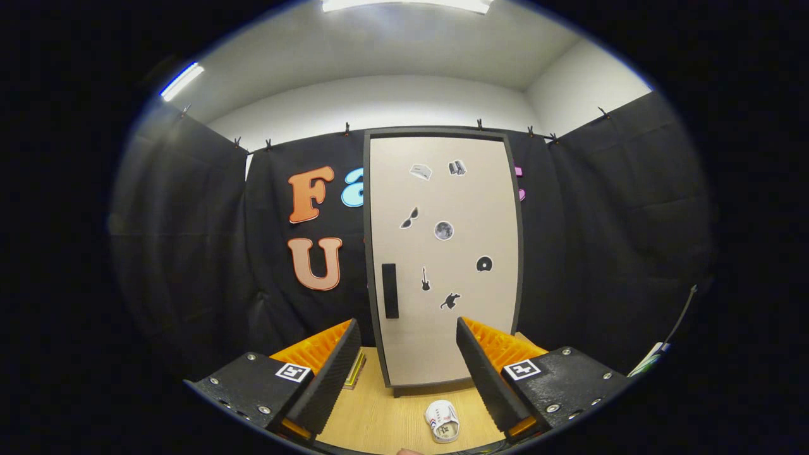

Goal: Open the shoe cabinet door, grab the shoes and put them into the shoe cabinet, then close the shoe cabinet door.

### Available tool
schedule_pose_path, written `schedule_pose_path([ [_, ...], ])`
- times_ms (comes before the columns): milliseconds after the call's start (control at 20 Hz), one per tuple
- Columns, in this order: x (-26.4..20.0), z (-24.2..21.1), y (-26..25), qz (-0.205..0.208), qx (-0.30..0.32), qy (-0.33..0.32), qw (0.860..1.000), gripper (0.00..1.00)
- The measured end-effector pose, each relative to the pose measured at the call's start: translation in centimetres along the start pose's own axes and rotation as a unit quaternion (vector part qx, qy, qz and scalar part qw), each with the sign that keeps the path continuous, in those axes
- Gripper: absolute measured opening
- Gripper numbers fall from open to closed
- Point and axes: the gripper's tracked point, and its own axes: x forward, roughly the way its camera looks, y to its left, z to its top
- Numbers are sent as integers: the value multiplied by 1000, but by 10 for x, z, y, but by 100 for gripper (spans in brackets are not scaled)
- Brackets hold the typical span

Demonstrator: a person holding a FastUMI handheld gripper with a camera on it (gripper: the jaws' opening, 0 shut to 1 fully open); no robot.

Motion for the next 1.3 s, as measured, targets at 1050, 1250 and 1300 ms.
schedule_pose_path([
  [1050, 239, -58, 40, 65, 0, 31, 997, 82],
  [1250, 261, -66, 41, 63, -3, 36, 997, 71],
  [1300, 265, -67, 42, 63, -2, 37, 997, 67],
])
